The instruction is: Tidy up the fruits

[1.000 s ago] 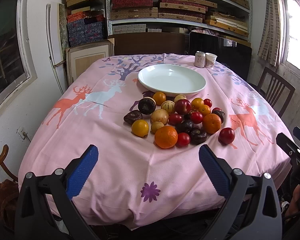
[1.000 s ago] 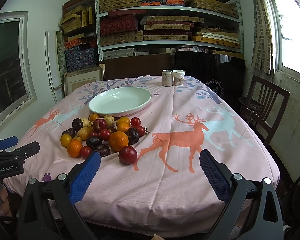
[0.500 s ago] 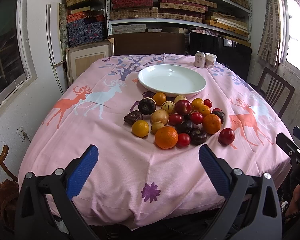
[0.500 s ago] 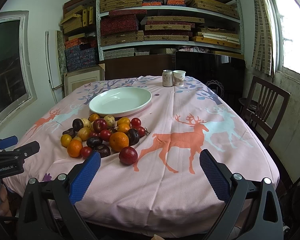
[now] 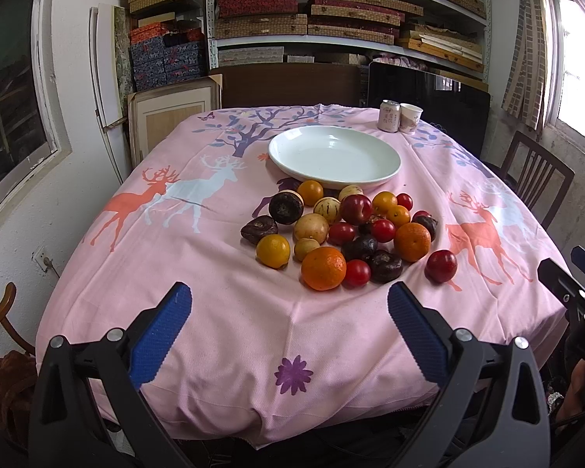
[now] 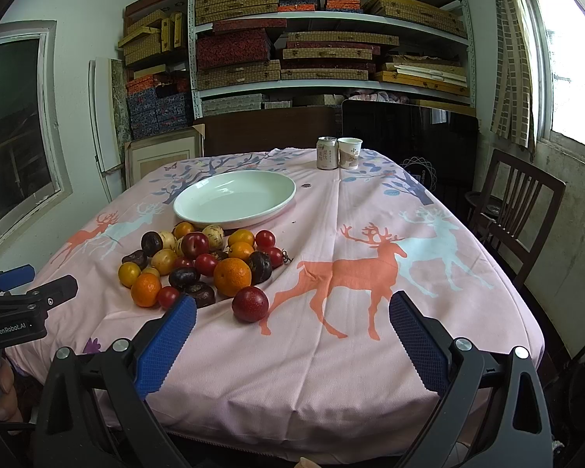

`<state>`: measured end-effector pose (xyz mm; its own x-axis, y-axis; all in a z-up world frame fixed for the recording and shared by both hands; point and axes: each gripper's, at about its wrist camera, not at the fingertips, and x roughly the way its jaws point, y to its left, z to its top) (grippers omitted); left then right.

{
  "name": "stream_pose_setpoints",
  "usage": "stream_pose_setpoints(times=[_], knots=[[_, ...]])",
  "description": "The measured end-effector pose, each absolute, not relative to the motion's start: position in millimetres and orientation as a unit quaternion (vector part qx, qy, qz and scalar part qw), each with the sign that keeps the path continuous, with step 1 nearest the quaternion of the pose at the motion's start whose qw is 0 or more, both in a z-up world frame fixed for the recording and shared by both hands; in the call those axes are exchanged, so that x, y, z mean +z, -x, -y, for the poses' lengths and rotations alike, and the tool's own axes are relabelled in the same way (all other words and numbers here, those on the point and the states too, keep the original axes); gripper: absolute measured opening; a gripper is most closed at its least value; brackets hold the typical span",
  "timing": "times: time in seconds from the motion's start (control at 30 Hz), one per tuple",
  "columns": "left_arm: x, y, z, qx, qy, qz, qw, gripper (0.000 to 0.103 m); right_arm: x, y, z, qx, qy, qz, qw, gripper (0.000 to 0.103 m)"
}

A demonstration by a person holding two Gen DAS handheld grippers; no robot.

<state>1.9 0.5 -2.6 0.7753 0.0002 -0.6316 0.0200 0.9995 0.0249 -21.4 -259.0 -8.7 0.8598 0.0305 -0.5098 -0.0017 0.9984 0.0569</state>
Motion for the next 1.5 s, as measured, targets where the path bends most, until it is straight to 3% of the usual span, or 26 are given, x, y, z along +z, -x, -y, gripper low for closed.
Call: stream_pose_setpoints(times=[0.5,0.83,1.2,1.23,1.27,1.3,1.33,1.5], knots=[[-6.0,-5.3,-1.0,-0.005,-0.015,-0.337,0.941,0.099,-9.8,21.0,259.6,0.011,-0.026,-0.266,0.964,0.100],[-43.3,-39.7,-18.8,0.002,0.010,-0.388,0.922,0.099,-41.4,-11.8,266.2,0.017,-0.035,-0.314,0.949,0.099],[-77.6,-86.4,22.4,-0.057,-0.048,-0.404,0.912,0.099,-59.3,-31.3,262.5,0.033,-0.002,-0.329,0.944,0.098],[-79.6,-89.8,24.2,-0.060,-0.048,-0.402,0.912,0.098,-59.6,-31.5,262.8,0.033,0.000,-0.328,0.944,0.098],[-79.8,-91.6,23.8,-0.070,-0.038,-0.399,0.914,0.087,-60.2,-32.5,263.1,0.033,0.002,-0.328,0.944,0.098],[-79.8,-92.9,22.1,-0.085,-0.023,-0.397,0.914,0.069,-61.0,-32.8,264.4,0.032,0.002,-0.329,0.944,0.098],[-79.9,-95.1,20.5,-0.094,-0.012,-0.399,0.912,0.062,-61.9,-33.5,265.8,0.031,0.001,-0.330,0.943,0.098],[-89.4,-107.1,17.0,-0.097,0.007,-0.411,0.906,0.062,-65.8,-37.4,269.8,0.030,-0.006,-0.337,0.941,0.098]])
